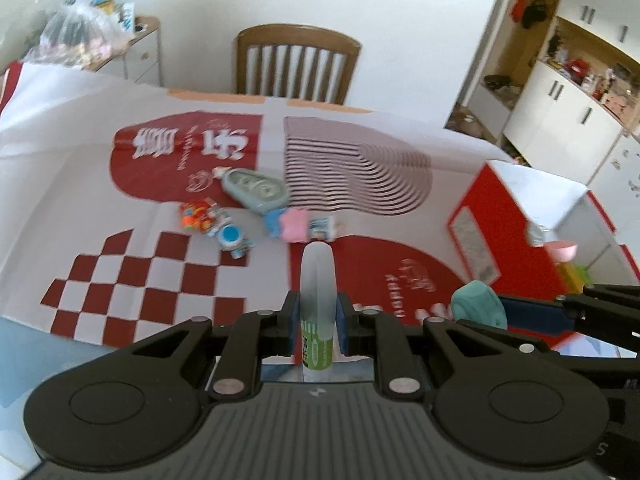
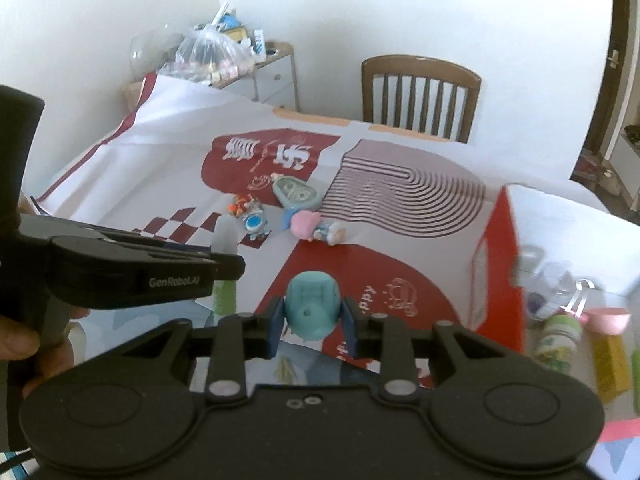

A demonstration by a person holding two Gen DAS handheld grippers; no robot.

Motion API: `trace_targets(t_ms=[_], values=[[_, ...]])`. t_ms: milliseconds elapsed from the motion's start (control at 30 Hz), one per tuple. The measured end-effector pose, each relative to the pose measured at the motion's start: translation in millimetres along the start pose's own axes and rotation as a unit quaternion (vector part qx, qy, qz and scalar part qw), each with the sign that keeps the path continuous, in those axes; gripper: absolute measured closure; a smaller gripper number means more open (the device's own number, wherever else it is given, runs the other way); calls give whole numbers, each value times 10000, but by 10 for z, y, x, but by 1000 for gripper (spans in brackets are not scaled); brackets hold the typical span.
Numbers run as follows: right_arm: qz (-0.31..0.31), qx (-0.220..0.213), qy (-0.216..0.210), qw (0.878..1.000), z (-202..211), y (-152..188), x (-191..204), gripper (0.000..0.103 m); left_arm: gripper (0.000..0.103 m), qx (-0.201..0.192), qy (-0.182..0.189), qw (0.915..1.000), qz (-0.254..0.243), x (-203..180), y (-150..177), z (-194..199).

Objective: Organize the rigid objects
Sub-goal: 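Carry the teal toy and white glue pen into the shoebox with both grippers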

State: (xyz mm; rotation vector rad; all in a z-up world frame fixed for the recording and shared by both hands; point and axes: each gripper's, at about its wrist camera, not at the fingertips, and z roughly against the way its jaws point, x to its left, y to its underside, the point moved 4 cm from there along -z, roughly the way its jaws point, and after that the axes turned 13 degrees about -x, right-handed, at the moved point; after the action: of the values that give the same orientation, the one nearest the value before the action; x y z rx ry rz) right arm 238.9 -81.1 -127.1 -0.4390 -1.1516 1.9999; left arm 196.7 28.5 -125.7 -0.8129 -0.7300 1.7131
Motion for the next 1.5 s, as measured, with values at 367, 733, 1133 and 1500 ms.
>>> trace_targets(t_ms=[367, 733, 1133, 1500], values=[[-22, -435, 515, 9977, 506, -100, -578, 74, 85, -493, 505, 9970, -330, -702, -336, 288], [-149, -584, 905, 9941, 839, -51, -1295, 74, 85, -594, 841, 9927, -628, -1461, -565, 333], [-251, -515, 1136, 9919, 1051, 154, -1996, 74, 85, -680, 1109, 9892, -672, -2215, -733, 260], [-313, -214, 1291, 9909, 947, 372, -2508, 74, 85, 81, 1404, 9869, -792, -2768, -541, -226]])
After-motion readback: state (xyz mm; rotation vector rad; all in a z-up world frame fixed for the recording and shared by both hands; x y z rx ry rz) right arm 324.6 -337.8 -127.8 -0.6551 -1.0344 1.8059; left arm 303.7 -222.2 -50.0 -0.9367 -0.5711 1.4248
